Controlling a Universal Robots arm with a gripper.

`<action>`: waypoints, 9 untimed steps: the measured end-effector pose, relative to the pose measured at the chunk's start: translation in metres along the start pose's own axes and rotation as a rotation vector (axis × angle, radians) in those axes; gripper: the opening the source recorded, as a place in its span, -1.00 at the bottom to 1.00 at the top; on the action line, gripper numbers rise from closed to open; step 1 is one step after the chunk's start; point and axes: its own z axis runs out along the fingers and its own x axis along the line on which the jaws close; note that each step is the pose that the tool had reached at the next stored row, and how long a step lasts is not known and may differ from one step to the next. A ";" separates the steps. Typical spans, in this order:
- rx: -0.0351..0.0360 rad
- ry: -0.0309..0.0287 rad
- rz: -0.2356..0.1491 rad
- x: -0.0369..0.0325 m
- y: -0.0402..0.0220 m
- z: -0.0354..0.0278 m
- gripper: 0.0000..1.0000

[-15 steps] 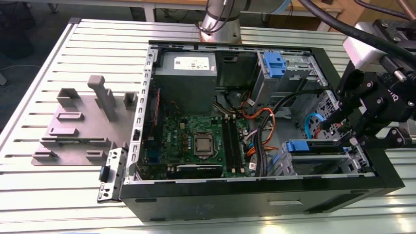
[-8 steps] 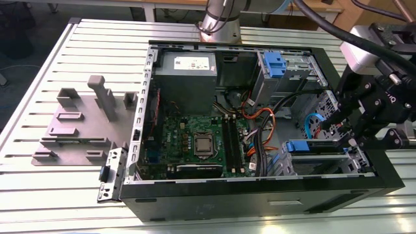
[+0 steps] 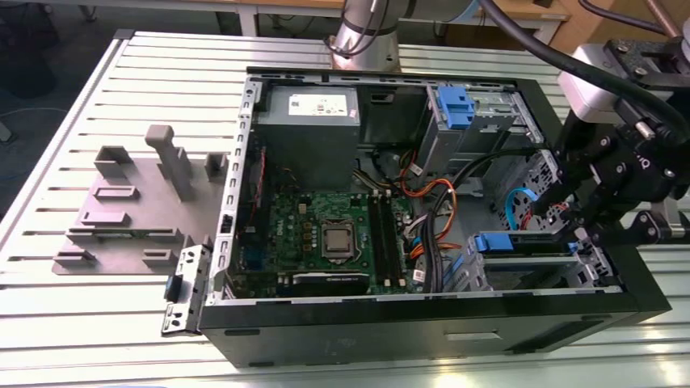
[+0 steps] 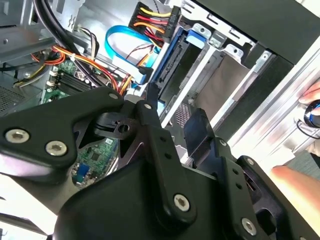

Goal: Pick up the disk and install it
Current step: 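Insert the disk into the insertion slot, then insert the first disk wire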

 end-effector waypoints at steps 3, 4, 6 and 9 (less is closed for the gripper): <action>0.0000 -0.0001 0.000 -0.0009 0.0001 0.0002 -0.04; 0.0013 0.0003 0.000 -0.0010 0.0001 0.0003 -0.04; 0.0019 0.0004 0.000 -0.0010 0.0001 -0.0004 -0.04; 0.0019 0.0005 0.000 -0.0010 0.0001 -0.0007 -0.04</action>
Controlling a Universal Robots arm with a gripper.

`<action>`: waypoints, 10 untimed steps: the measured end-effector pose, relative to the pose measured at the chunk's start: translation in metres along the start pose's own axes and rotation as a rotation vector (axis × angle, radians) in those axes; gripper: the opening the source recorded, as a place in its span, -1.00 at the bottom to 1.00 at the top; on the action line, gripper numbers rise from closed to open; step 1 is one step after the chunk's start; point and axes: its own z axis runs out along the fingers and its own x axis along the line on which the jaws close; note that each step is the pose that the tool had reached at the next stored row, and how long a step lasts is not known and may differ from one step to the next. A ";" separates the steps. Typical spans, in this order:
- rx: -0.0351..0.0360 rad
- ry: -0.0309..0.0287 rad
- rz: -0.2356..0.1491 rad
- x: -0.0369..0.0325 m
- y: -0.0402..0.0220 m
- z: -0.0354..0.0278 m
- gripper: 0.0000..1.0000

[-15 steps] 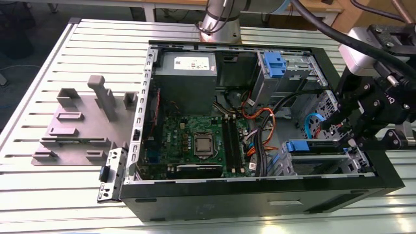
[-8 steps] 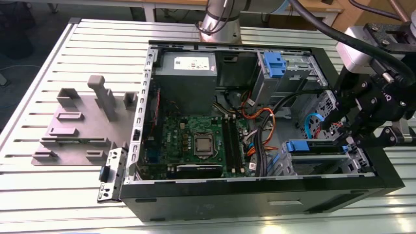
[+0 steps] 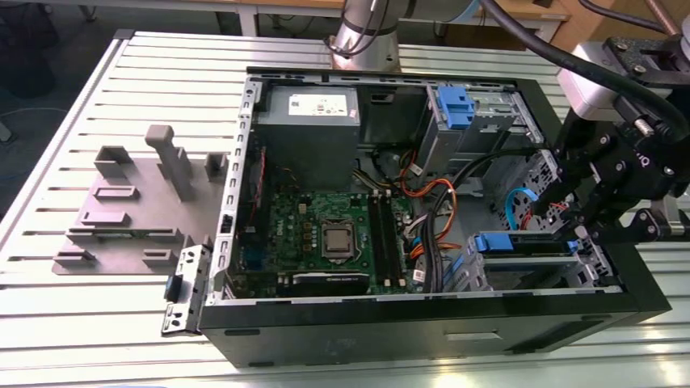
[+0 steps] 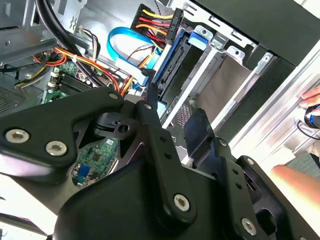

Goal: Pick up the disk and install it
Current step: 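Insert the first disk wire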

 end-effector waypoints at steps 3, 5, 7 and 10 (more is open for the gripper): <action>0.0000 -0.0002 0.000 0.0000 0.0000 -0.0002 -0.04; 0.0000 0.0000 0.000 -0.0006 0.0000 -0.0003 -0.04; 0.0000 -0.0001 0.000 -0.0019 0.0000 -0.0001 -0.04; 0.0000 -0.0002 0.000 -0.0056 0.0002 0.0002 -0.04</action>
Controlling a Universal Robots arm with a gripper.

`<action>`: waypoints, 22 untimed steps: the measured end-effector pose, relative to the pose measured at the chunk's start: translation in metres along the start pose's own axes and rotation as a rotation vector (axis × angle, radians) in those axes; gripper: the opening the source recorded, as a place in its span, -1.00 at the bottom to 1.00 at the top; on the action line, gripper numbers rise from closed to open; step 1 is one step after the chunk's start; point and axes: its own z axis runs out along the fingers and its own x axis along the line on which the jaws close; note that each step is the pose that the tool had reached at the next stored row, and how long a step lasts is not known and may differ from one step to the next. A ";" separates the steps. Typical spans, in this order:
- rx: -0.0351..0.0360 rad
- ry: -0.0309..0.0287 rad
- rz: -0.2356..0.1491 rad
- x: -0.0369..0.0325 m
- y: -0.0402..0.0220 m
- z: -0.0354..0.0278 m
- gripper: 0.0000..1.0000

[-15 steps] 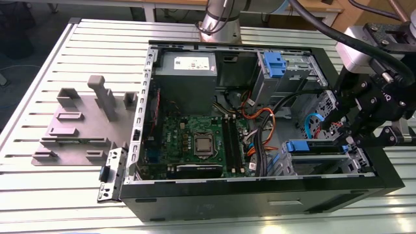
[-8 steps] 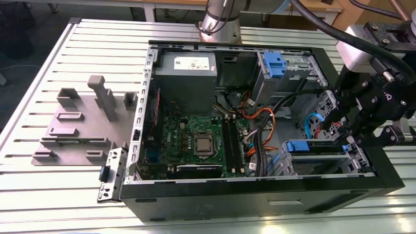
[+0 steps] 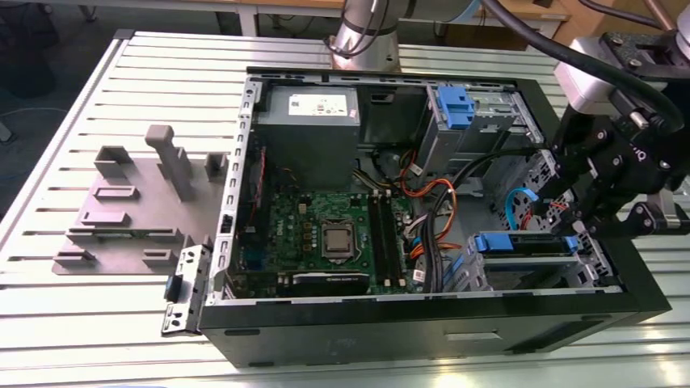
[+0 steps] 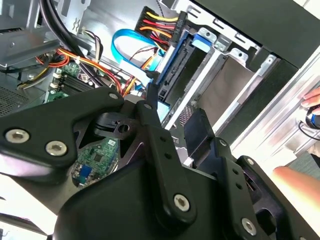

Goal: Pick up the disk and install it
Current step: 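Insert the first disk wire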

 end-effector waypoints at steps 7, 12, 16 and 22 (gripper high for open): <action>0.0000 -0.0001 0.000 -0.0105 0.0003 0.0023 -0.04; 0.0000 0.0002 0.000 -0.0146 0.0001 0.0069 -0.04; 0.0000 0.0003 0.000 -0.0155 -0.0014 0.0094 -0.04; 0.0000 0.0003 0.000 -0.0154 -0.0042 0.0135 -0.04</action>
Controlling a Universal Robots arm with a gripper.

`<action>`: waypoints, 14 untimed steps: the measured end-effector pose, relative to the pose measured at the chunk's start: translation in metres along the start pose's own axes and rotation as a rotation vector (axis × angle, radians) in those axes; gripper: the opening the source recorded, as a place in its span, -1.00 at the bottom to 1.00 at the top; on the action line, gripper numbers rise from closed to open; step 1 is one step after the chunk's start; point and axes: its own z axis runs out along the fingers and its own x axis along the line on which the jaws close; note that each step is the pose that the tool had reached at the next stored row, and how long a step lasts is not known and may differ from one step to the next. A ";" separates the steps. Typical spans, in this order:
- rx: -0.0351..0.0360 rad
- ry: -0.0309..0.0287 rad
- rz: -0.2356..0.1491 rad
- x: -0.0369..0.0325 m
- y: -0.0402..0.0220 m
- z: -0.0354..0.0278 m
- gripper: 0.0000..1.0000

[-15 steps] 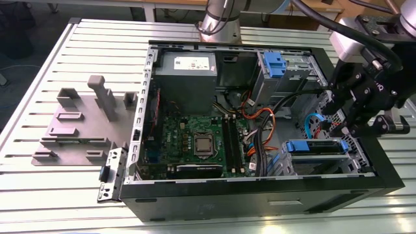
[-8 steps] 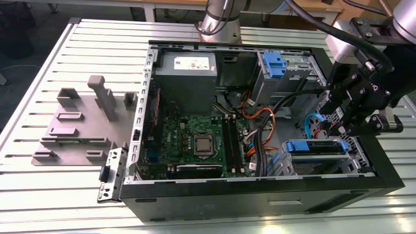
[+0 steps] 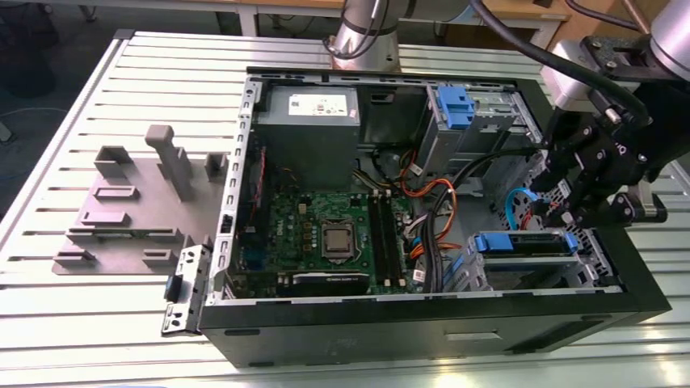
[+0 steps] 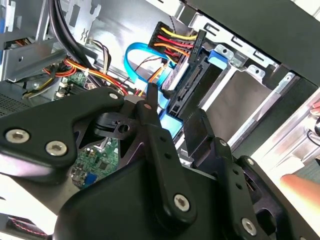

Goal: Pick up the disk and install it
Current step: 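Insert the first disk wire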

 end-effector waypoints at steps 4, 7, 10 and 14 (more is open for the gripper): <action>0.0001 0.0006 0.000 0.0001 -0.0003 0.0028 -0.04; 0.0001 0.0008 0.001 0.0002 -0.0003 0.0042 -0.04; 0.0001 0.0013 0.001 0.0003 -0.0004 0.0057 -0.04; 0.0001 0.0016 0.001 0.0003 -0.0004 0.0058 -0.04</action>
